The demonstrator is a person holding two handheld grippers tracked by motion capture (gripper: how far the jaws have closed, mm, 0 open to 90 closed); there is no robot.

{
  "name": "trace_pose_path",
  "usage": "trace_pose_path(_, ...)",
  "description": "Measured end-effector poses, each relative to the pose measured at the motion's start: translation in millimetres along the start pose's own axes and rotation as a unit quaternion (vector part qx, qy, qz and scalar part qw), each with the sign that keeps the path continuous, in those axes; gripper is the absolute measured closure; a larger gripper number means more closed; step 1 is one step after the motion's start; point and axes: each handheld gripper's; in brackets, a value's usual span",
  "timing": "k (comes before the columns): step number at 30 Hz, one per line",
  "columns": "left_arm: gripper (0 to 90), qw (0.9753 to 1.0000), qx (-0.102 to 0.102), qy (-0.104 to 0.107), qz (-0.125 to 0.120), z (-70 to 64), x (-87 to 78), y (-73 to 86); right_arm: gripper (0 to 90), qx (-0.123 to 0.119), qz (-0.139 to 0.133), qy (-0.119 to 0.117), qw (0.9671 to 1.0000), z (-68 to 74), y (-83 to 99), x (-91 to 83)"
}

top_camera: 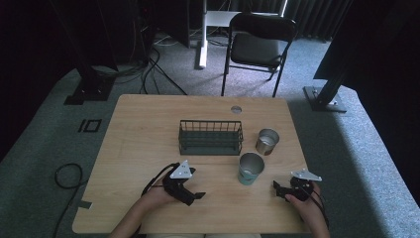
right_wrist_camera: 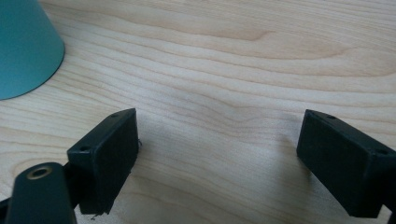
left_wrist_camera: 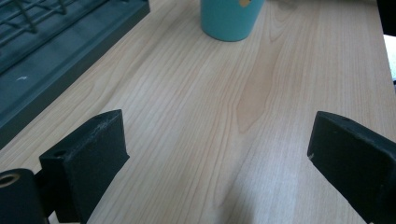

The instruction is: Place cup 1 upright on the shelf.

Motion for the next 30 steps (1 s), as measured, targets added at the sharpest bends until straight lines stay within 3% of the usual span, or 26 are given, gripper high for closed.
trace_pose_path(10, 5.2, 0.9999, 0.007, 0.013, -0.004, -2.5, 11.1, -8.5, 12.5, 0.0, 0.0, 0.0, 1.0, 0.0, 0.0, 0.0)
trace_pose_path(17, 5.2, 0.9994, 0.024, 0.026, -0.004, -2.8, 21.6, -23.2, 12.4, 0.0, 0.0, 0.0, 1.0, 0.0, 0.0, 0.0)
trace_pose_path(30, 5.2, 0.9987, 0.026, 0.039, -0.02, -7.2, 37.9, -37.4, 12.5, 0.0, 0.0, 0.0, 1.0, 0.0, 0.0, 0.0)
Point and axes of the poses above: each handheld gripper's, and its own axes: x roughly forward along the jaws, y roughly out of its underside, z roughly to its left, and after that the axes turned 6 degrees about x, right-handed
